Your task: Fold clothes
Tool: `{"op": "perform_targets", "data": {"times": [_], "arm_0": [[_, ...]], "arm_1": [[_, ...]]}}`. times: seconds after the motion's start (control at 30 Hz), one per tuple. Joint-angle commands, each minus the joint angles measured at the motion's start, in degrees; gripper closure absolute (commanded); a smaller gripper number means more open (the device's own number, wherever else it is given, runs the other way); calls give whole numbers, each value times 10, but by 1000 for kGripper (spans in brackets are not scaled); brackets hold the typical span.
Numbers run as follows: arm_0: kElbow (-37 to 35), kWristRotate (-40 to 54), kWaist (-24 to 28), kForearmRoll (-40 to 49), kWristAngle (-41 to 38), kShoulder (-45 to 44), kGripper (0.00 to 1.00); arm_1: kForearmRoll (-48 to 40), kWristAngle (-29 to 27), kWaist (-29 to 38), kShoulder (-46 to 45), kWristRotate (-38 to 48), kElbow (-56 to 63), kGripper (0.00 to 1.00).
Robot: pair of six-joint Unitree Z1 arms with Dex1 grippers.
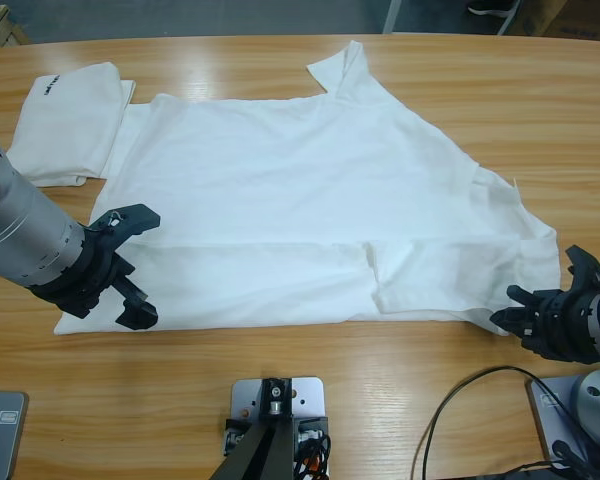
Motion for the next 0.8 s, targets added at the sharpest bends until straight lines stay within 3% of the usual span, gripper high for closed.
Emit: {"op": "perform_targets", "data": {"times": [0.03, 0.1, 0.4, 0.63, 0.7, 0.73, 0.77, 0.8], "arm_0": [[14, -2, -4, -5, -8, 27, 18], [14, -2, -3, -5, -8, 27, 18], [13, 1, -4, -5, -8, 29, 15], [12, 3, -4, -5, -7, 33, 13], [12, 4, -3, -6, -7, 33, 13], [12, 4, -3, -6, -7, 33, 13], [12, 4, -3, -6, -7, 34, 13], [12, 5, -3, -6, -7, 35, 13]], "arm_1": [[-26, 19, -8, 42, -6, 21, 863], [-30, 23, -8, 43, -9, 23, 994], [-17, 18, -9, 50, -45, 17, 1000], [127, -25, -9, 3, -63, -57, 1000], [118, -28, -9, 7, -61, -58, 1000], [109, -29, -9, 5, -53, -56, 979], [104, -29, -9, 3, -41, -56, 712], [99, -28, -9, 3, -32, -57, 587]]}}
